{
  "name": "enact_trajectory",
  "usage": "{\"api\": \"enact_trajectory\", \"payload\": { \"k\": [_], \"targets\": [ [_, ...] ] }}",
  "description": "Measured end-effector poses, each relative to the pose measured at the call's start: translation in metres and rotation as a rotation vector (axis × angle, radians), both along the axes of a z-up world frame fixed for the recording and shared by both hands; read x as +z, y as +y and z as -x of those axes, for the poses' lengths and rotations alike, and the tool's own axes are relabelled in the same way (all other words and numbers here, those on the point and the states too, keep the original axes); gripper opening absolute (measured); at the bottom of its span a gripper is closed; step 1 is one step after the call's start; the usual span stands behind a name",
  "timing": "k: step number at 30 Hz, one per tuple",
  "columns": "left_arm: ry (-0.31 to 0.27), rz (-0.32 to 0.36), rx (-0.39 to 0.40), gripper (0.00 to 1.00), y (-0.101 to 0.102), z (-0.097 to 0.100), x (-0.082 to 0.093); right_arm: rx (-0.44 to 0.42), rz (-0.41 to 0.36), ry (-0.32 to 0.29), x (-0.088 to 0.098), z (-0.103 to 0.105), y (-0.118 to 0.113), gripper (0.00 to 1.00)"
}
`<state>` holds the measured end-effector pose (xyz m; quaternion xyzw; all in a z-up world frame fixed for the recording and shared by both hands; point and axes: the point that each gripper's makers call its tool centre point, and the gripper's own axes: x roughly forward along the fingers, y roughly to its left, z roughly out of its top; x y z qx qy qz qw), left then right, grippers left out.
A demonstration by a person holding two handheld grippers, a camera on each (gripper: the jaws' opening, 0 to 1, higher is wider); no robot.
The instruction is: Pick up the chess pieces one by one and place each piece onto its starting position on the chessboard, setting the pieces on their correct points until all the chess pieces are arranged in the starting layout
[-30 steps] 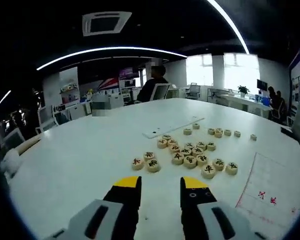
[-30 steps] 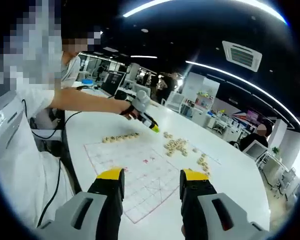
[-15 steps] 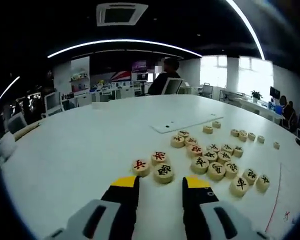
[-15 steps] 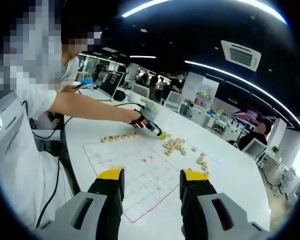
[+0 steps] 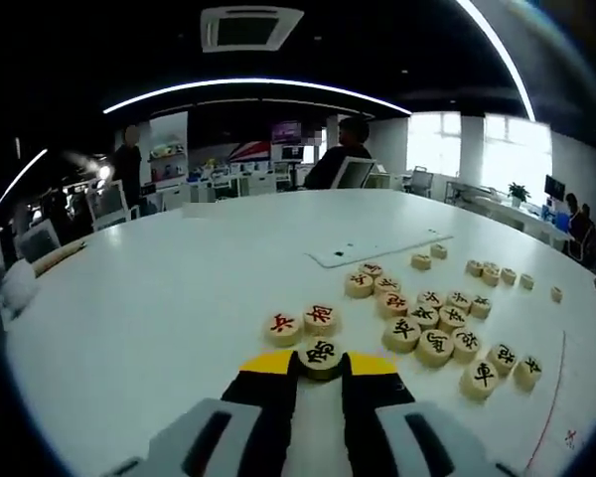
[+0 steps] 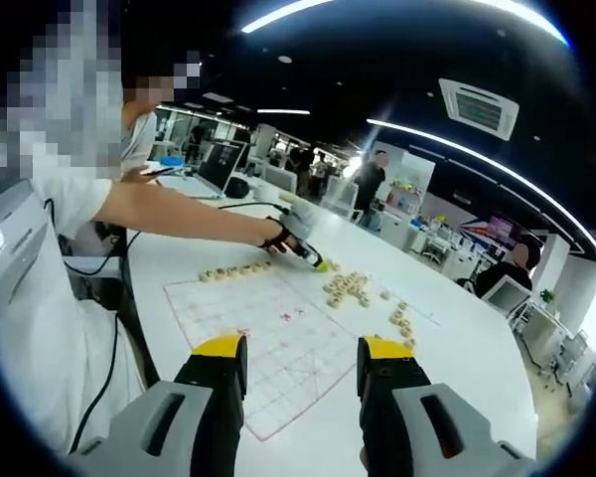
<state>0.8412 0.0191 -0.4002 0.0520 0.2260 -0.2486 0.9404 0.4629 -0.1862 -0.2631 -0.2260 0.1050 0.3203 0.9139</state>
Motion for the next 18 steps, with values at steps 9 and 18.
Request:
{"api": "enact_trajectory", "payload": {
  "k": [9, 18],
  "targets": [
    [-0.039, -0.124, -0.181, 0.20, -0.002, 0.060, 0.022, 0.005, 0.004, 0.001, -0.001, 0.002, 0.001, 0.45],
    [-0.069, -0.063, -0.302, 0.20, 0.001, 0.141, 0.054, 0.014, 0.008, -0.004, 0.001, 0.004, 0.006, 0.45]
  ]
}}
